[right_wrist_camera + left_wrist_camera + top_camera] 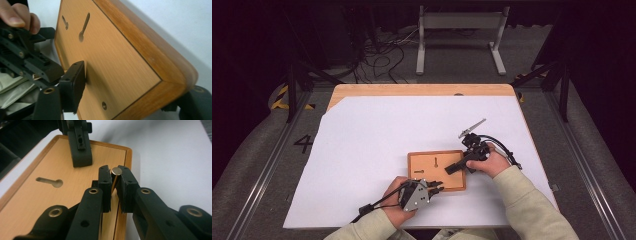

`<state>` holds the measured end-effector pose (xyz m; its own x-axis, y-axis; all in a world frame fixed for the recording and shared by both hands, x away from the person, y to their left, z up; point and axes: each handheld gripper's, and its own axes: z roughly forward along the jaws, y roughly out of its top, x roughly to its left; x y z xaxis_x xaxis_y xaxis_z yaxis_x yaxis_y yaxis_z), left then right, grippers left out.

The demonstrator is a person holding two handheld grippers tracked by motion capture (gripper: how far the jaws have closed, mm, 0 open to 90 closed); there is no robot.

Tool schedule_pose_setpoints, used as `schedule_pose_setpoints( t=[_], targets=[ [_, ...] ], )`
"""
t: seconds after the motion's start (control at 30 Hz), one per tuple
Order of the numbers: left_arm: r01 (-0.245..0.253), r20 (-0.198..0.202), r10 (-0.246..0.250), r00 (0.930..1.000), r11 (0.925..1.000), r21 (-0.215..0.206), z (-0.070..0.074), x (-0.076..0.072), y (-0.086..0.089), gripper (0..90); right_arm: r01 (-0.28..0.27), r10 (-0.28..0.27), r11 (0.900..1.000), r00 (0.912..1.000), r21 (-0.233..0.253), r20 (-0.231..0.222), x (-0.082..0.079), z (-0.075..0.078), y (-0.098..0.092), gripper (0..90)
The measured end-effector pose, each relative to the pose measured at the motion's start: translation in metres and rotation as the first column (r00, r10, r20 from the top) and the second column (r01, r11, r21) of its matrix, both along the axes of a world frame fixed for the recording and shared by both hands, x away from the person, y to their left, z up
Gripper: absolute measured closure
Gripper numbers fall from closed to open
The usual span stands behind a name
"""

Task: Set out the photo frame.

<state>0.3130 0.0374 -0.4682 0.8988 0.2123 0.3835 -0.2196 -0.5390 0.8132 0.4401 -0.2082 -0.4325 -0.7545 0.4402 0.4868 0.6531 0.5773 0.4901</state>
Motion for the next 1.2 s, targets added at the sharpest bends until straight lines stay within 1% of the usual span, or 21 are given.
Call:
schedule_pose_setpoints(
  t=[0.1, 0.17, 0.23, 0.3, 0.37, 0.4, 0.43, 0.5, 0.53, 0.6, 0.63, 0.67, 0.7, 0.77, 0.83, 0.9, 0.97, 1.0, 1.07, 1.17, 1.2],
  targets=[
    [0.006, -0.050, -0.007, 0.9987, 1.0000, -0.007, 0.001, 0.001, 0.001, 79.5, -0.012, 0.012, 1.000, 0.9999, 0.006, 0.002, -0.002, 0.003, -0.002, 40.9],
    [0.011, -0.097, -0.012, 0.9952, 0.9999, -0.011, 0.003, 0.002, 0.002, 76.0, -0.028, 0.028, 0.999, 0.9996, 0.018, 0.008, -0.004, 0.006, -0.003, 44.4],
    [0.029, -0.125, -0.037, 0.9915, 0.9975, -0.064, 0.007, 0.000, 0.002, 68.0, -0.045, 0.044, 0.999, 0.9988, 0.021, 0.021, -0.006, 0.010, -0.003, 47.1],
    [0.051, -0.146, -0.070, 0.9868, 0.9905, -0.128, 0.015, -0.002, 0.004, 64.0, -0.064, 0.063, 0.998, 0.9972, 0.019, 0.041, -0.009, 0.013, -0.004, 48.9],
    [0.041, -0.173, -0.079, 0.9818, 0.9771, -0.209, 0.027, -0.003, 0.009, 58.8, -0.080, 0.078, 0.997, 0.9958, 0.022, 0.048, -0.012, 0.015, -0.006, 50.9],
    [0.039, -0.179, -0.082, 0.9805, 0.9715, -0.234, 0.031, -0.002, 0.012, 58.0, -0.089, 0.088, 0.996, 0.9949, 0.025, 0.048, -0.012, 0.015, -0.006, 51.8],
    [0.033, -0.184, -0.080, 0.9796, 0.9689, -0.245, 0.034, -0.002, 0.015, 57.6, -0.097, 0.096, 0.995, 0.9941, 0.027, 0.051, -0.013, 0.016, -0.007, 52.8],
    [-0.016, -0.199, -0.037, 0.9793, 0.9657, -0.259, 0.043, -0.001, 0.024, 56.3, -0.115, 0.113, 0.993, 0.9919, 0.033, 0.058, -0.016, 0.018, -0.008, 55.2],
    [-0.049, -0.194, 0.000, 0.9810, 0.9686, -0.244, 0.048, 0.000, 0.030, 56.6, -0.124, 0.122, 0.992, 0.9907, 0.037, 0.061, -0.018, 0.020, -0.009, 56.5],
    [-0.077, -0.200, 0.025, 0.9795, 0.9634, -0.257, 0.054, 0.002, 0.037, 56.5, -0.152, 0.147, 0.987, 0.9854, 0.046, 0.086, -0.022, 0.023, -0.009, 58.9],
    [-0.104, -0.205, 0.050, 0.9774, 0.9590, -0.264, 0.056, 0.004, 0.042, 56.5, -0.160, 0.155, 0.986, 0.9833, 0.049, 0.095, -0.023, 0.024, -0.010, 59.8],
    [-0.104, -0.205, 0.050, 0.9774, 0.9590, -0.264, 0.056, 0.004, 0.042, 56.5, -0.160, 0.155, 0.986, 0.9833, 0.049, 0.095, -0.023, 0.024, -0.010, 59.8],
    [-0.117, -0.204, 0.062, 0.9770, 0.9561, -0.269, 0.058, 0.005, 0.046, 56.5, -0.174, 0.166, 0.983, 0.9801, 0.062, 0.109, -0.025, 0.025, -0.010, 61.1],
    [-0.143, -0.207, 0.084, 0.9747, 0.9479, -0.285, 0.062, 0.007, 0.055, 56.5, -0.198, 0.187, 0.977, 0.9740, 0.079, 0.127, -0.028, 0.026, -0.008, 63.7],
    [-0.167, -0.213, 0.103, 0.9716, 0.9363, -0.309, 0.064, 0.009, 0.062, 56.8, -0.216, 0.203, 0.973, 0.9682, 0.079, 0.147, -0.032, 0.028, -0.007, 65.5],
    [-0.207, -0.222, 0.136, 0.9654, 0.9185, -0.337, 0.068, 0.011, 0.075, 57.3, -0.243, 0.231, 0.968, 0.9613, 0.067, 0.150, -0.037, 0.031, -0.005, 67.1],
    [-0.233, -0.225, 0.160, 0.9611, 0.9076, -0.349, 0.070, 0.013, 0.084, 57.3, -0.251, 0.240, 0.967, 0.9568, 0.045, 0.163, -0.041, 0.032, -0.004, 67.3],
    [-0.256, -0.228, 0.181, 0.9568, 0.8967, -0.361, 0.070, 0.014, 0.091, 57.4, -0.252, 0.241, 0.966, 0.9559, 0.049, 0.168, -0.043, 0.033, -0.003, 68.0],
    [-0.287, -0.240, 0.207, 0.9485, 0.8813, -0.375, 0.070, 0.016, 0.101, 58.2, -0.281, 0.266, 0.957, 0.9476, 0.067, 0.178, -0.048, 0.035, -0.002, 71.0],
    [-0.322, -0.253, 0.236, 0.9383, 0.8639, -0.388, 0.069, 0.019, 0.111, 59.0, -0.287, 0.272, 0.957, 0.9393, 0.042, 0.209, -0.054, 0.039, 0.001, 71.2],
    [-0.332, -0.256, 0.245, 0.9351, 0.8597, -0.389, 0.069, 0.020, 0.113, 59.0, -0.285, 0.269, 0.958, 0.9387, 0.046, 0.216, -0.055, 0.040, 0.001, 71.3]
  ],
)
